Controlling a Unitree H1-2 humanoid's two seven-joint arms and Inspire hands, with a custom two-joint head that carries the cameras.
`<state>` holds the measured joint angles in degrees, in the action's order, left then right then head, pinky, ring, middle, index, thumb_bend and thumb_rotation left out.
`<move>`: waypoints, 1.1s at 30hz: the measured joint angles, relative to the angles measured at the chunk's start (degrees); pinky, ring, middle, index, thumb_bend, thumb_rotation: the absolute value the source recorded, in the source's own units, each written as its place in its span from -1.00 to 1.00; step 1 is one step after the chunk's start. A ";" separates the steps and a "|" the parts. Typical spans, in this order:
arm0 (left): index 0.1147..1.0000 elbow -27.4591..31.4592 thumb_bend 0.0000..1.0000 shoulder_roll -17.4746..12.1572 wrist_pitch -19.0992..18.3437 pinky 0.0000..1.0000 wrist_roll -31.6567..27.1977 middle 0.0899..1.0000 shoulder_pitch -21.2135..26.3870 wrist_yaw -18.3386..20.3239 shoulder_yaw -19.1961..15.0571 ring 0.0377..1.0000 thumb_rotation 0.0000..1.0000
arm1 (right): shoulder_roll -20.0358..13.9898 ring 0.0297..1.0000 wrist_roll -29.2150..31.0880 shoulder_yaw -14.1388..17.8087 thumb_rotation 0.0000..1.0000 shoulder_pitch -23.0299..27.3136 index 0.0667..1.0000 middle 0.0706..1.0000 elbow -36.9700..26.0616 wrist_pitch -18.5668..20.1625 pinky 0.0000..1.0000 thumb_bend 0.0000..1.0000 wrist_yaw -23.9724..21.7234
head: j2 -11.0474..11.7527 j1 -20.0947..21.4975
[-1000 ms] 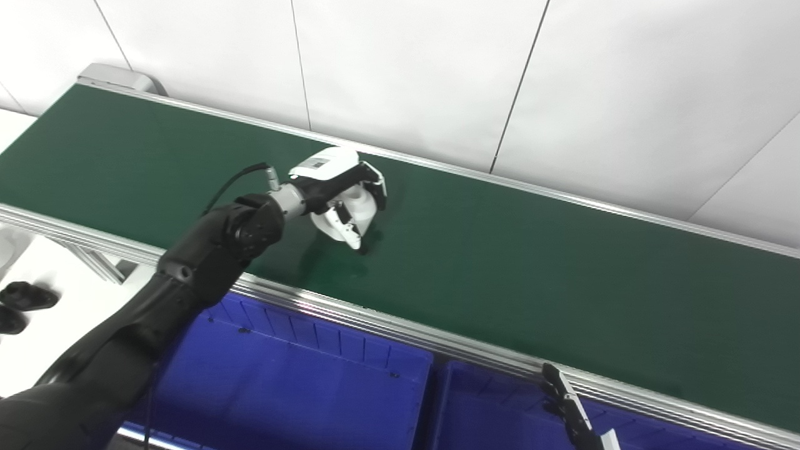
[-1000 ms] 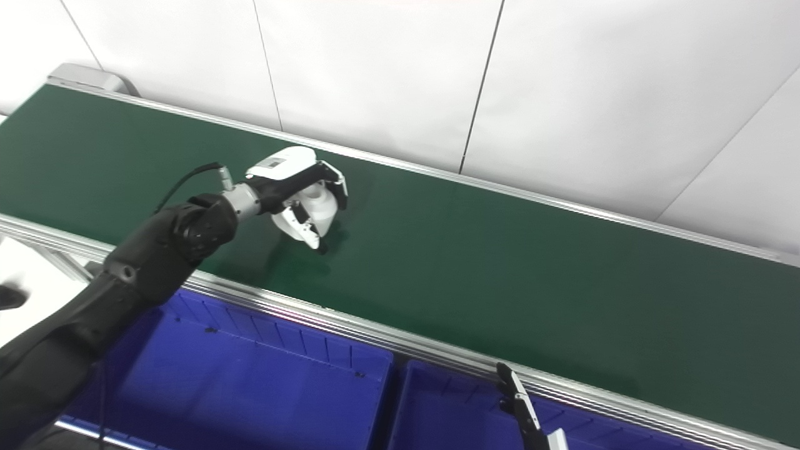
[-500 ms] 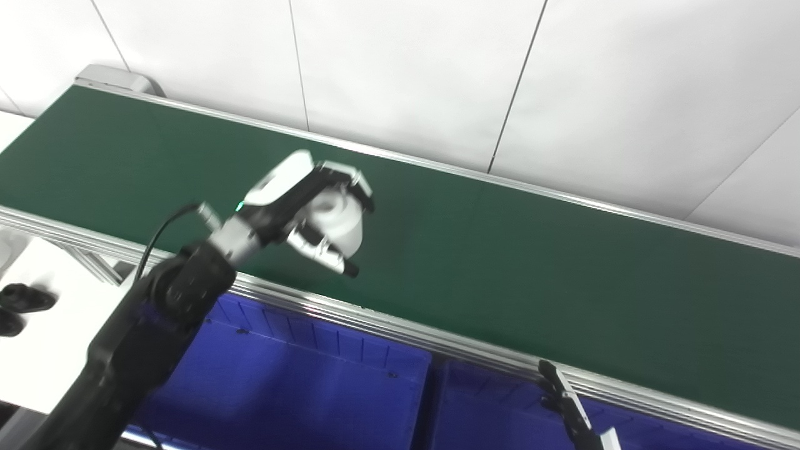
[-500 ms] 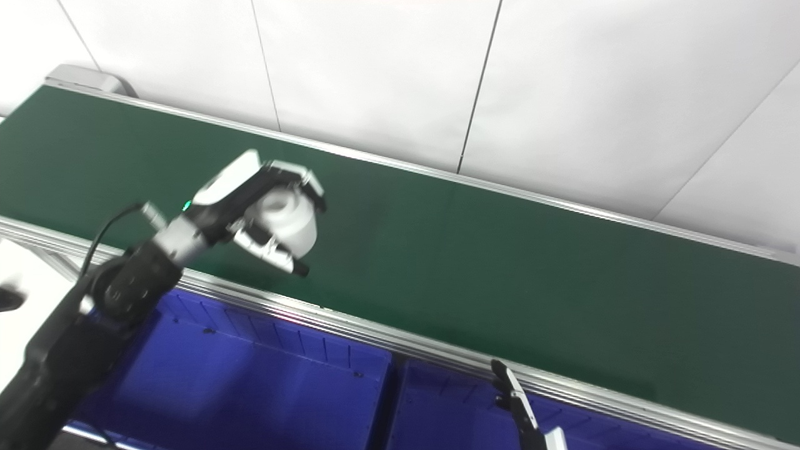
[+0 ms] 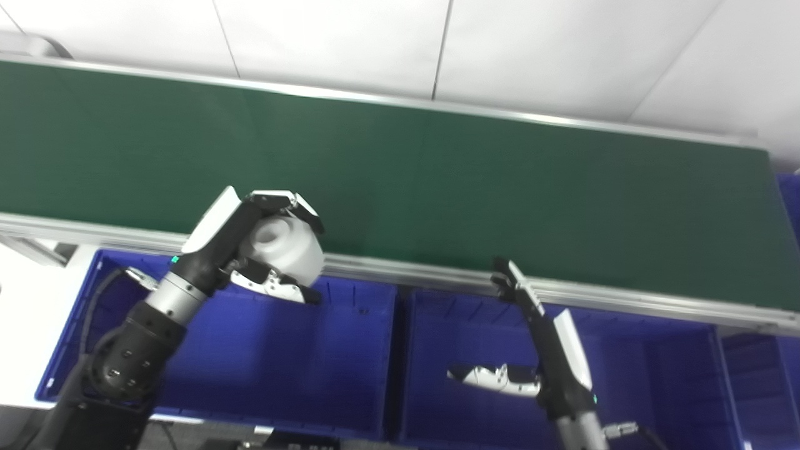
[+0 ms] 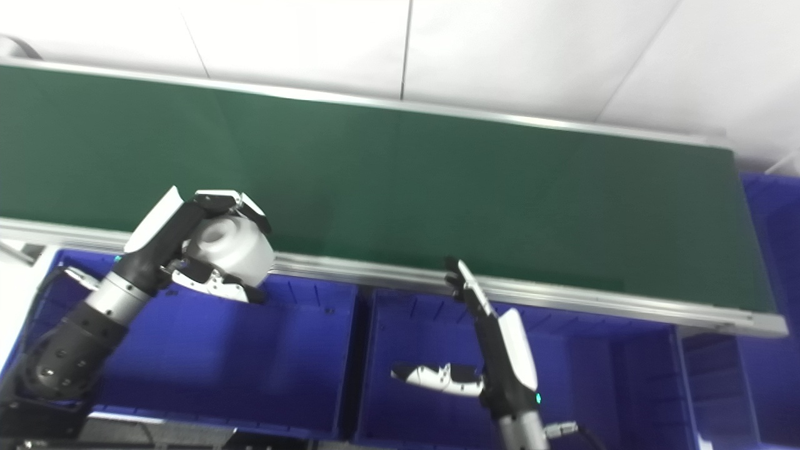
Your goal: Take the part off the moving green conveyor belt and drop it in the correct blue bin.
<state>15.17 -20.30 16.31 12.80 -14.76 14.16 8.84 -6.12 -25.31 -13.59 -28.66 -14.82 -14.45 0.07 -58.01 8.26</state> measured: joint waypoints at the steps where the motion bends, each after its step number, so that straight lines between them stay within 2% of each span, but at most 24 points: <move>1: -0.13 0.23 0.00 0.25 0.03 -0.65 0.01 -0.17 -0.36 0.15 0.46 -0.16 -1.00 | 0.11 0.75 -0.16 -0.01 -0.27 0.03 0.86 0.83 -0.25 0.47 0.61 0.83 -0.06 | -0.52 0.61; 5: -0.11 -0.75 0.00 0.86 0.50 -0.62 2.55 -0.20 -0.59 0.42 2.20 -0.16 -1.00 | 0.61 0.75 -0.72 -0.29 -0.29 0.07 0.86 0.83 -1.48 2.31 0.62 0.84 -0.70 | -0.79 1.23; 10: -0.10 -4.61 -0.01 0.09 0.60 -0.47 6.69 -0.20 -0.11 1.61 3.55 -0.15 -1.00 | 1.07 0.75 -1.04 -0.46 -0.29 -0.22 0.86 0.83 -1.63 2.92 0.62 0.85 -0.73 | -0.62 2.20; 12: -0.10 -5.22 -0.01 -0.77 0.02 -0.44 8.02 -0.18 0.33 2.72 4.62 -0.15 -1.00 | 1.33 0.75 -1.20 -0.53 -0.27 -0.53 0.86 0.83 -1.93 3.22 0.63 0.85 -0.74 | -0.53 2.55; 13: -0.09 -5.68 -0.01 -1.10 -0.29 -0.39 9.13 -0.12 0.48 3.08 5.22 -0.23 -1.00 | 1.38 0.75 -1.26 -0.57 -0.27 -0.64 0.86 0.83 -2.07 3.31 0.63 0.85 -0.74 | -0.61 2.46; 14: -0.04 -6.24 -0.02 -1.09 -0.93 -0.39 10.37 -0.16 0.53 3.21 5.65 -0.29 -1.00 | 1.41 0.75 -1.28 -0.59 -0.28 -0.70 0.86 0.83 -2.13 3.33 0.63 0.84 -0.74 | -0.62 2.37; 17: 0.00 -6.46 -0.02 -1.03 -2.59 -0.30 15.78 -0.17 0.54 3.50 7.84 -0.29 -1.00 | 1.36 0.74 -1.17 -0.60 -0.25 -0.94 0.87 0.83 -2.13 3.33 0.61 0.84 -0.76 | -0.35 1.50; 18: -0.08 -6.38 0.00 -1.02 -3.07 0.01 18.13 -0.12 0.56 3.59 8.64 0.00 -1.00 | 1.32 0.74 -1.22 -0.60 -0.25 -0.99 0.87 0.83 -2.13 3.35 0.61 0.84 -0.77 | -0.35 1.32; 19: -0.10 -6.08 -0.01 -1.00 -4.03 0.32 21.50 0.11 0.57 3.83 9.47 0.23 -0.92 | 1.28 0.74 -1.31 -0.59 -0.25 -1.01 0.87 0.83 -2.14 3.38 0.61 0.83 -0.82 | -0.35 1.32; 21: 0.30 -4.70 0.05 -1.11 -8.09 0.76 29.40 0.37 0.70 5.66 10.97 0.51 0.14 | 1.18 0.75 -1.40 -0.59 -0.26 -1.06 0.87 0.82 -2.29 3.56 0.63 0.83 -1.06 | -0.35 1.23; 22: 0.38 -3.94 0.12 -1.27 -9.61 0.84 32.16 0.42 0.76 6.93 11.56 0.56 0.48 | 1.11 0.75 -1.40 -0.59 -0.27 -1.13 0.87 0.82 -2.41 3.57 0.63 0.83 -1.13 | -0.35 1.49; 24: 0.44 -2.47 0.29 -1.65 -12.35 0.92 36.67 0.46 1.04 9.74 12.65 0.61 0.83 | 1.03 0.75 -1.40 -0.58 -0.27 -1.28 0.87 0.83 -2.69 3.57 0.64 0.83 -1.18 | -0.35 1.41; 25: 0.45 -2.00 0.40 -1.87 -12.99 0.95 38.13 0.46 1.23 10.95 13.01 0.61 0.94 | 1.00 0.74 -1.40 -0.58 -0.26 -1.35 0.87 0.83 -2.84 3.57 0.63 0.83 -1.18 | -0.35 1.41; 26: 0.45 -1.73 0.40 -2.09 -13.62 0.95 39.38 0.46 1.44 11.77 13.34 0.61 0.94 | 1.00 0.74 -1.44 -0.58 -0.26 -1.38 0.87 0.83 -2.91 3.57 0.63 0.83 -1.18 | -0.35 1.41; 27: 0.45 -1.55 0.49 -2.19 -14.22 0.96 40.46 0.48 1.57 12.37 13.51 0.62 0.98 | 1.00 0.74 -1.52 -0.58 -0.26 -1.38 0.86 0.82 -2.92 3.57 0.62 0.83 -1.18 | -0.26 1.23; 31: 0.47 -0.17 0.57 -2.30 -15.15 0.98 41.30 0.49 1.49 13.42 13.42 0.62 1.00 | 1.02 0.74 -1.84 -0.59 -0.28 -1.81 0.86 0.82 -2.94 3.57 0.62 0.83 -1.18 | 0.00 1.41; 33: 0.51 0.09 0.55 -2.14 -14.60 0.90 37.22 0.55 1.01 12.54 12.20 0.61 0.75 | 1.04 0.74 -1.89 -0.59 -0.30 -1.94 0.86 0.82 -2.95 3.57 0.62 0.83 -1.18 | 0.44 1.67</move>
<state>15.26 -22.44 1.71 50.02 -13.75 26.70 21.04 -5.07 -27.20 -14.18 -30.60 -17.77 -10.89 -1.11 -57.57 9.93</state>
